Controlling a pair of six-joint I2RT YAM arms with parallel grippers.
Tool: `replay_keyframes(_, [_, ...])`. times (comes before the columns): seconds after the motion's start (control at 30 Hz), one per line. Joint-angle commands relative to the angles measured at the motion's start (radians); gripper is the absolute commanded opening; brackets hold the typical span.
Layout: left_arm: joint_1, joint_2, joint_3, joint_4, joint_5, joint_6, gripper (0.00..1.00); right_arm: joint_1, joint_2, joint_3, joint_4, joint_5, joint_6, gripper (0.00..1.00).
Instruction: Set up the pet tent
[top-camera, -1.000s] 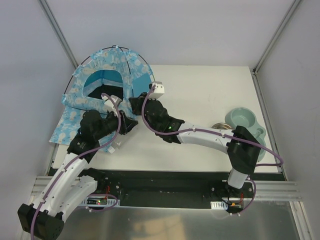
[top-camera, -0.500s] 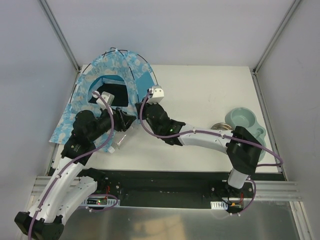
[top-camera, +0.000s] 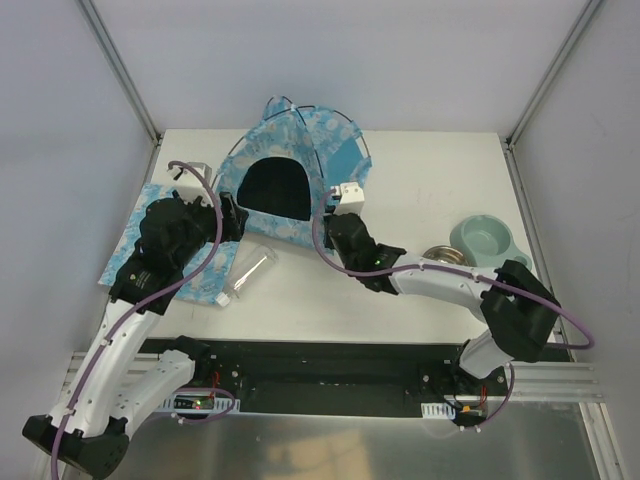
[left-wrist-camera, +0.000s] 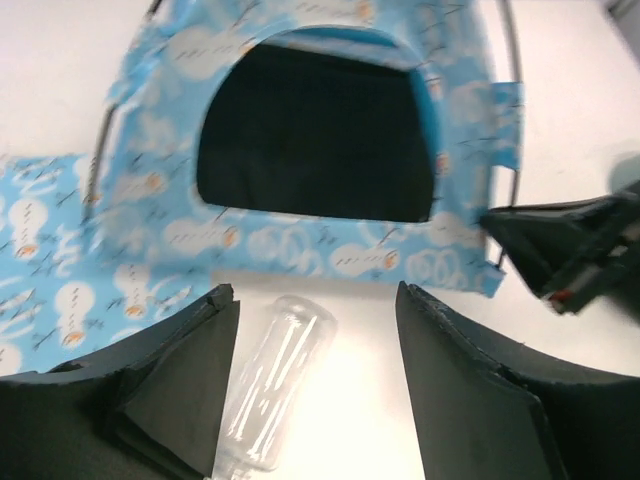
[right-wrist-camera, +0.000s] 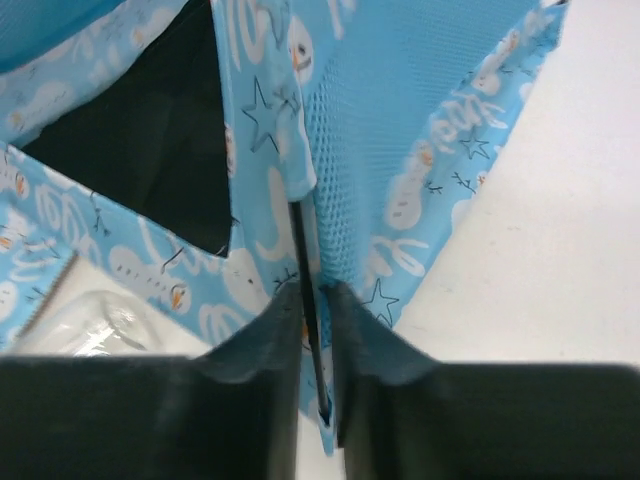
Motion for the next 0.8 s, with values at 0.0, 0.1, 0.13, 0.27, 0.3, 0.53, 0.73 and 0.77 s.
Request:
replay_keyframes(0.0, [0.005, 0.026, 0.035, -0.06, -0.144, 0.031, 0.66, -0.001, -0.065, -0.021, -0.087, 0.041, 0.005, 0.3])
replay_keyframes(0.1, [0.017, 0.054, 0.051, -0.083, -0.164, 0.023, 0.67, -0.003, -0.129, -0.043, -0.132, 0.041, 0.019, 0.58])
replay_keyframes(0.13, [0.021, 0.058, 0.057, -0.087, -0.164, 0.018, 0.67, -0.001, -0.149, -0.049, -0.152, 0.043, 0.024, 0.64])
replay_keyframes(0.27, [0.024, 0.08, 0.063, -0.09, -0.164, -0.006, 0.67, -0.009, -0.267, -0.064, -0.252, 0.044, 0.057, 0.77])
replay_keyframes(0.3, [0.025, 0.083, 0.063, -0.09, -0.164, -0.012, 0.67, -0.016, -0.292, -0.06, -0.277, 0.024, 0.071, 0.78])
replay_keyframes(0.53, [0.028, 0.127, 0.074, -0.087, -0.149, -0.045, 0.67, -0.052, -0.287, 0.103, -0.404, -0.212, 0.114, 0.6])
replay_keyframes(0.73, [0.033, 0.192, 0.092, -0.067, -0.146, -0.034, 0.68, -0.05, -0.099, 0.252, -0.424, -0.303, 0.163, 0.43])
replay_keyframes(0.77, [0.036, 0.205, 0.098, -0.067, -0.141, -0.031, 0.69, -0.053, -0.067, 0.276, -0.427, -0.295, 0.163, 0.42])
